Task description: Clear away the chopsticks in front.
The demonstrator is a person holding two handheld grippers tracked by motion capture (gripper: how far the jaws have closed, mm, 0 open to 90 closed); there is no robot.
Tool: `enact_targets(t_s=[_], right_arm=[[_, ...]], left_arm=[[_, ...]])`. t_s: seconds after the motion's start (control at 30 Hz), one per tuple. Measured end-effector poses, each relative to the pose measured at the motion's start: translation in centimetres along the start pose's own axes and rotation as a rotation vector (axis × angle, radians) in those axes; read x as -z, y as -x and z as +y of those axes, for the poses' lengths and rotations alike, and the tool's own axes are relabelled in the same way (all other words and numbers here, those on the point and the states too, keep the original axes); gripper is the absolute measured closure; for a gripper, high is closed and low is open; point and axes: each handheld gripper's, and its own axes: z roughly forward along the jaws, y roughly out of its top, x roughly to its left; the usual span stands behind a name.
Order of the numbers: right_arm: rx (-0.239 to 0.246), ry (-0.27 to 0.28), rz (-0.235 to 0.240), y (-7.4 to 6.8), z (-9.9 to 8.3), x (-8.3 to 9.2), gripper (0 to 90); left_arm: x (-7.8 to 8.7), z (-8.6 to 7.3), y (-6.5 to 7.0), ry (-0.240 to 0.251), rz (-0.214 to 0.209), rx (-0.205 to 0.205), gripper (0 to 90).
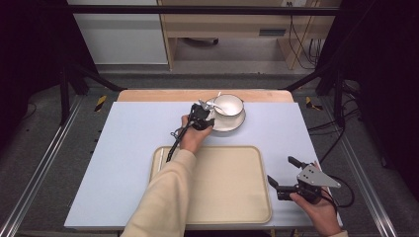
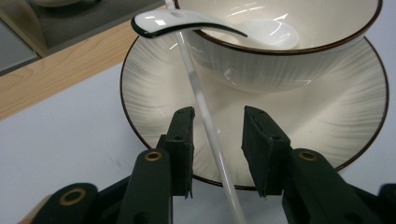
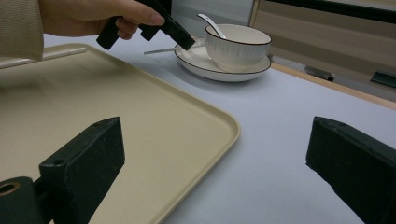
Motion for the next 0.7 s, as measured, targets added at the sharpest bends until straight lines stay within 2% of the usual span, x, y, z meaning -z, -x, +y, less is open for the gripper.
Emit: enact_targets(t_s=[0.17,0.4,0.57,0.7], right_arm=[[0.000,0.000,0.001,-0.02,0.00,-0.01,4.5],[0.001,0.001,0.001,0.02,-0.01,-0.01,4.5],[-0.002,0.002,-0.003,0.08,-0.02,0.02,4.5],[-0.002,0.000,-0.002,0.06,-0.03,-0.03,4.5]], left_arm=[[-0.68,-0.22,-0.13,-0.017,0.000,0.023,67.9],[-1.06,-0.27,-0.05,-0.016,0.011,0.051,74.0],[-1.19,-0.32,-0.09,-0.016,0.037,0.069,78.7],[-1.07,-0.27,-0.24,-0.014,0.059,0.100,83.2]])
